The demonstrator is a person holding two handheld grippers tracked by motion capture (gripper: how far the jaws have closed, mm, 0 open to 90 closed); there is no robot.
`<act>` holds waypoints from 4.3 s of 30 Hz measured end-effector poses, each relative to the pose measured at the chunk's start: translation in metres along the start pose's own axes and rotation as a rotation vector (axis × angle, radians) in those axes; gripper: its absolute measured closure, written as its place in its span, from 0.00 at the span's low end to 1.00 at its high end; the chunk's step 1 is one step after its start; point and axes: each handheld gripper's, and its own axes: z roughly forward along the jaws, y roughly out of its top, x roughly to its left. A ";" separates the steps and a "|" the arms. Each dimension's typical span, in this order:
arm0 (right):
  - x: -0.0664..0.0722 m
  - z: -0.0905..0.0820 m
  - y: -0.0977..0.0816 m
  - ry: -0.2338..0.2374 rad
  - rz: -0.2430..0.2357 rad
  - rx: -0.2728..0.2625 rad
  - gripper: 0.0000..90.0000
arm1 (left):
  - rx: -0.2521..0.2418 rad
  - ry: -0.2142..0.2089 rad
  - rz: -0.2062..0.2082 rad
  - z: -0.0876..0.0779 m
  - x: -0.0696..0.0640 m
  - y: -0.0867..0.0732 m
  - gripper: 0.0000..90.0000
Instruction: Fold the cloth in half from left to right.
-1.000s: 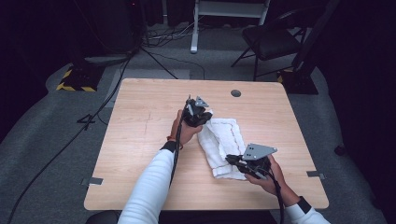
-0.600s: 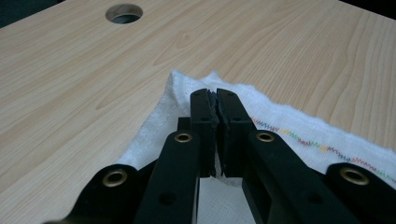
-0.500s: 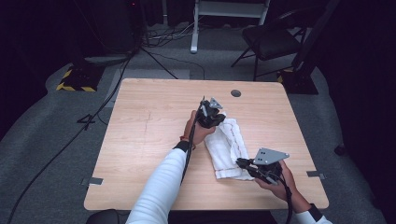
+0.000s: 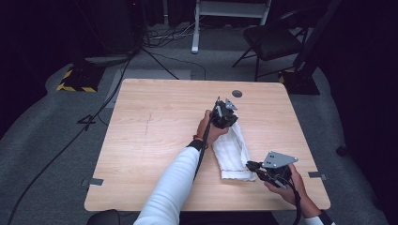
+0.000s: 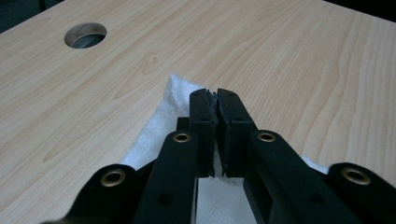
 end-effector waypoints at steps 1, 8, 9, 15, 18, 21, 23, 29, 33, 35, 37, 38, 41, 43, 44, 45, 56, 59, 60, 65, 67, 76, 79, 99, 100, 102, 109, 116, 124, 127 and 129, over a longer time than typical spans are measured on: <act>-0.001 0.001 -0.001 -0.003 0.004 0.004 0.93 | -0.001 0.003 -0.007 0.002 -0.001 0.000 0.88; -0.010 0.008 -0.008 -0.047 0.003 0.123 0.67 | -0.044 -0.002 0.053 -0.016 -0.012 -0.007 0.78; -0.014 0.008 -0.011 -0.050 0.037 0.127 0.65 | -0.047 -0.004 0.060 -0.022 -0.014 -0.010 0.73; -0.032 -0.004 -0.019 -0.068 0.145 0.073 0.57 | -0.020 -0.050 0.123 -0.062 -0.026 -0.037 0.59; -0.038 -0.006 -0.019 -0.117 0.141 0.065 0.55 | 0.027 -0.067 0.160 -0.072 -0.037 -0.056 0.59; -0.043 -0.004 -0.020 -0.124 0.138 0.054 0.54 | 0.060 -0.095 0.154 -0.075 -0.050 -0.076 0.53; -0.045 0.000 -0.022 -0.111 0.130 0.062 0.53 | 0.088 -0.112 0.153 -0.075 -0.058 -0.087 0.49; -0.046 0.006 -0.025 -0.043 0.111 0.069 0.50 | 0.153 -0.147 0.158 -0.068 -0.076 -0.112 0.38; -0.043 0.013 -0.028 -0.041 0.084 0.124 0.45 | 0.152 -0.154 0.142 -0.071 -0.074 -0.118 0.38; -0.042 0.017 -0.031 -0.021 0.082 0.160 0.44 | 0.149 -0.170 0.119 -0.071 -0.071 -0.120 0.38; -0.041 0.022 -0.035 -0.005 0.081 0.186 0.44 | 0.145 -0.179 0.109 -0.072 -0.069 -0.122 0.38; -0.040 0.025 -0.036 0.000 0.078 0.198 0.44 | 0.145 -0.180 0.121 -0.072 -0.069 -0.122 0.38; -0.040 0.029 -0.036 0.010 0.095 0.191 0.42 | 0.152 -0.185 0.150 -0.074 -0.067 -0.122 0.38; -0.041 0.031 -0.036 0.014 0.116 0.182 0.41 | 0.155 -0.197 0.139 -0.075 -0.064 -0.124 0.38; -0.041 0.032 -0.036 0.018 0.129 0.176 0.41 | 0.148 -0.197 0.138 -0.076 -0.063 -0.125 0.38; -0.040 0.033 -0.036 0.019 0.132 0.176 0.41 | 0.150 -0.191 0.145 -0.078 -0.063 -0.126 0.38; -0.020 0.036 -0.027 0.028 0.096 0.181 0.45 | 0.154 -0.149 0.156 -0.093 -0.064 -0.137 0.38; -0.014 0.037 -0.026 0.042 0.082 0.183 0.45 | 0.150 -0.139 0.146 -0.100 -0.065 -0.142 0.38; -0.013 0.037 -0.025 0.047 0.079 0.183 0.45 | 0.148 -0.138 0.143 -0.102 -0.066 -0.144 0.38; -0.006 0.038 -0.023 0.081 0.074 0.184 0.45 | 0.153 -0.100 0.135 -0.113 -0.073 -0.152 0.38; -0.003 0.039 -0.022 0.096 0.068 0.182 0.44 | 0.148 -0.080 0.132 -0.116 -0.077 -0.155 0.39; -0.001 0.031 -0.011 0.109 0.002 0.156 0.45 | 0.171 -0.106 0.081 -0.129 -0.080 -0.161 0.34; -0.015 0.025 -0.007 0.066 0.047 0.104 0.45 | 0.146 -0.111 0.072 -0.132 -0.074 -0.154 0.30; -0.114 0.079 0.023 -0.084 0.240 0.082 0.47 | 0.111 -0.008 -0.011 -0.063 0.006 -0.084 0.27; -0.116 0.083 0.025 -0.085 0.247 0.081 0.47 | 0.120 0.013 -0.011 -0.056 0.010 -0.081 0.27; -0.118 0.091 0.026 -0.088 0.247 0.076 0.48 | 0.136 0.020 -0.030 -0.049 0.015 -0.079 0.27; -0.119 0.113 0.031 -0.069 0.264 0.092 0.47 | 0.149 0.073 -0.083 -0.033 0.035 -0.071 0.27; -0.123 0.133 0.027 -0.079 0.296 0.132 0.44 | 0.164 0.068 -0.104 -0.019 0.042 -0.071 0.25; -0.129 0.139 0.031 -0.042 0.309 0.147 0.48 | 0.127 0.040 -0.088 -0.017 0.045 -0.078 0.24; -0.128 0.140 0.033 -0.006 0.291 0.146 0.62 | 0.131 0.007 -0.076 -0.020 0.045 -0.077 0.38; -0.128 0.140 0.033 0.004 0.289 0.140 0.67 | 0.146 -0.013 -0.056 -0.021 0.045 -0.075 0.46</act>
